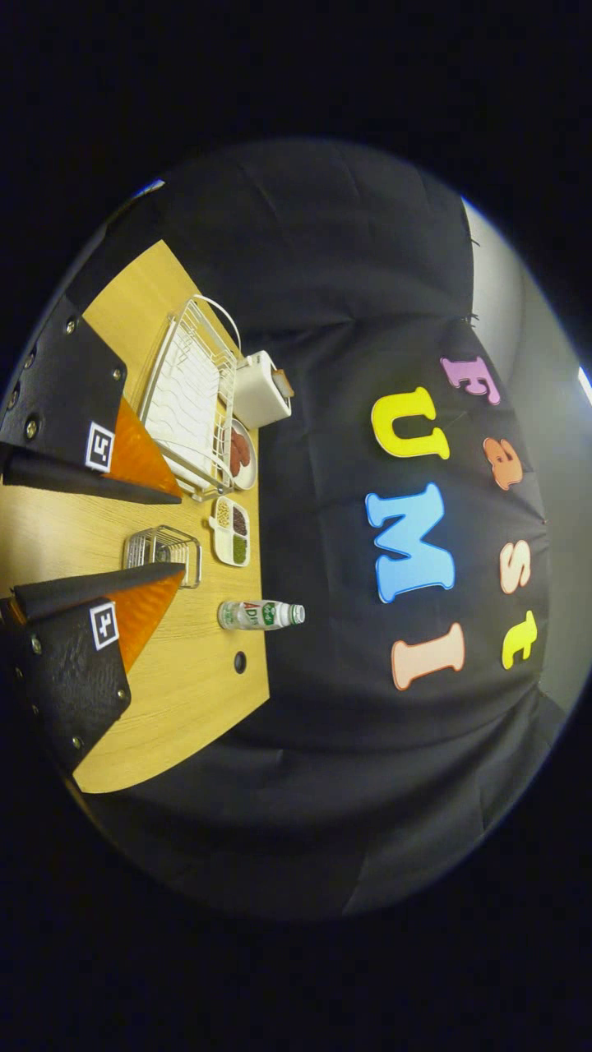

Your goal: Take the plate from the dish rack, then take the spoon from the basket and place it into the plate.

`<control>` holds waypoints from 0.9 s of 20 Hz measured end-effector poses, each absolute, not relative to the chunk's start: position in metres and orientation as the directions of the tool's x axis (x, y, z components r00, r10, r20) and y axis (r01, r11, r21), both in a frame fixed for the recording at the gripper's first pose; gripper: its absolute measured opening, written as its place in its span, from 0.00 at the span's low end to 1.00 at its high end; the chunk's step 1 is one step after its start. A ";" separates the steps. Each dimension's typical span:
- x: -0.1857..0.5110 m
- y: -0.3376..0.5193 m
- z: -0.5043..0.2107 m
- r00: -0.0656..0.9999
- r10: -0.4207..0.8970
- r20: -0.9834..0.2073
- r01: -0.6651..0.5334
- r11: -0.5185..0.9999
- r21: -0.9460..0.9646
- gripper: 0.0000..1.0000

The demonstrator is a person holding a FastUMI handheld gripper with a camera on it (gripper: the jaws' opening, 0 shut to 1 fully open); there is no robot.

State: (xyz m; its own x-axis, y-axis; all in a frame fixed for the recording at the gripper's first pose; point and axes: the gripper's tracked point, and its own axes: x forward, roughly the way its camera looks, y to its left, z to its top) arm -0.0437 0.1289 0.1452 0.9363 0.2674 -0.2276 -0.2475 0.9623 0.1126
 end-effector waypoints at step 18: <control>0.060 0.109 0.062 0.984 0.175 -0.016 -0.174 0.983 0.067 0.43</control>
